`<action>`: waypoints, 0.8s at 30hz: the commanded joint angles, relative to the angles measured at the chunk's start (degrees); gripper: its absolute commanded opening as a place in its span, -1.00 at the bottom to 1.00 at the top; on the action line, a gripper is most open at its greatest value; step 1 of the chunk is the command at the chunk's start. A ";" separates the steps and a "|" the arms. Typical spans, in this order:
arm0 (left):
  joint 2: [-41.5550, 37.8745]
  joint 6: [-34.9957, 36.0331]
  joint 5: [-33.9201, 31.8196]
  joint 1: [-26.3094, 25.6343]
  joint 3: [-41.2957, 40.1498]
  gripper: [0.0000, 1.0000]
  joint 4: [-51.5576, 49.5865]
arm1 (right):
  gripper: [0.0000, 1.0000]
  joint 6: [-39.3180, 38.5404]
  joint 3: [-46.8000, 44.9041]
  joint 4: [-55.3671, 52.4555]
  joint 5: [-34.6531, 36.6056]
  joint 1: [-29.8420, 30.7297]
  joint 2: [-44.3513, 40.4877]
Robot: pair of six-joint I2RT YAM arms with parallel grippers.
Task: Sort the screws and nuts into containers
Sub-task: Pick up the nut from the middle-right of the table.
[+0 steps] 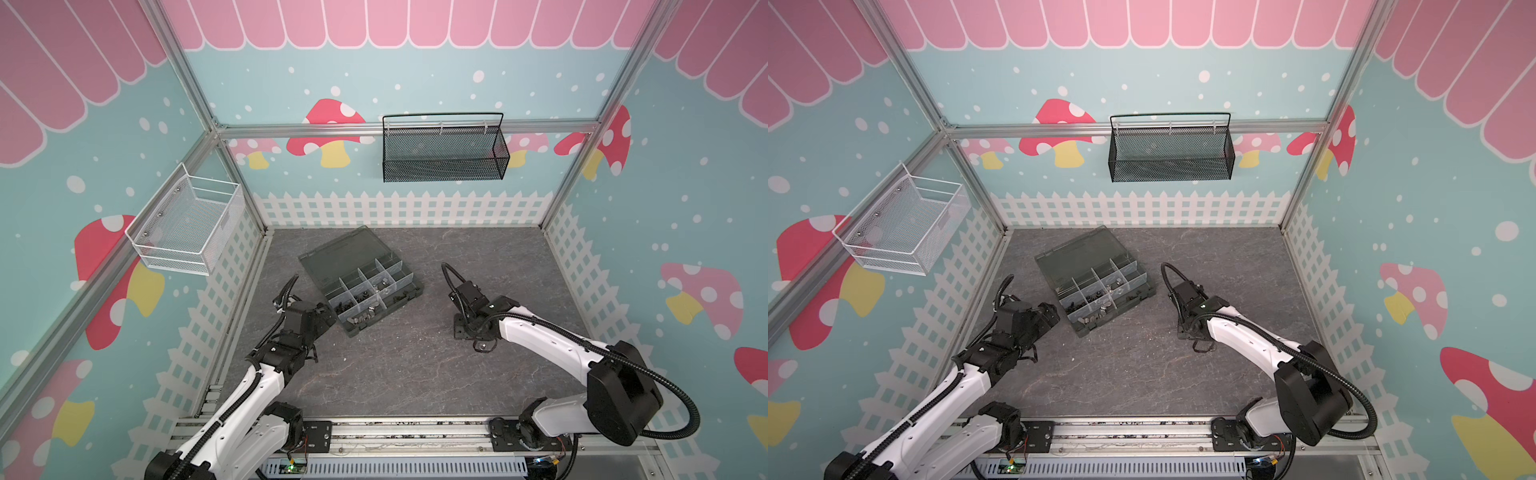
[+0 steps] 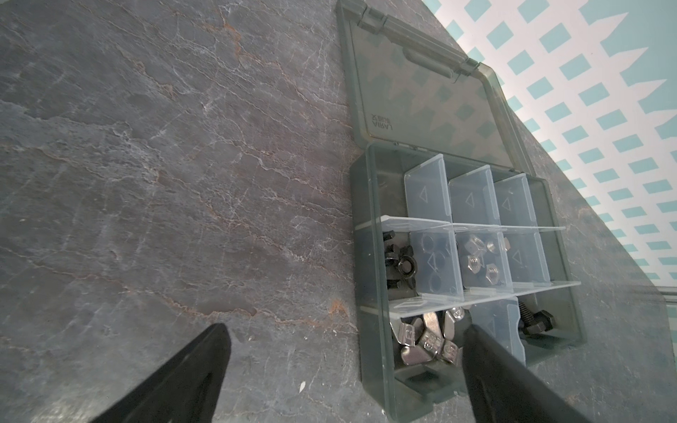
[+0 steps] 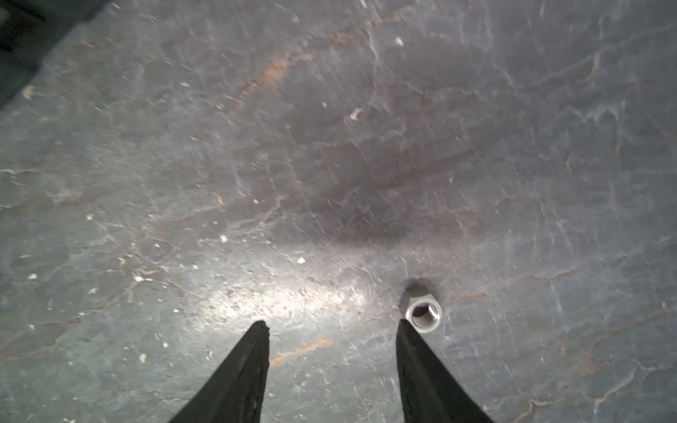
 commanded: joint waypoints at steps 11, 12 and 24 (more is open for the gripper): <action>1.81 -1.21 -0.20 0.44 -0.37 1.00 1.12 | 0.13 -2.96 -9.86 2.45 -9.37 -10.83 -5.86; 1.90 -1.21 -0.16 0.39 -0.41 0.99 1.23 | 0.13 -3.35 -9.89 2.94 -9.68 -10.99 -5.40; 2.20 -1.39 0.11 0.38 -0.71 0.99 1.48 | -0.05 -5.80 -8.86 6.22 -9.11 -12.66 1.15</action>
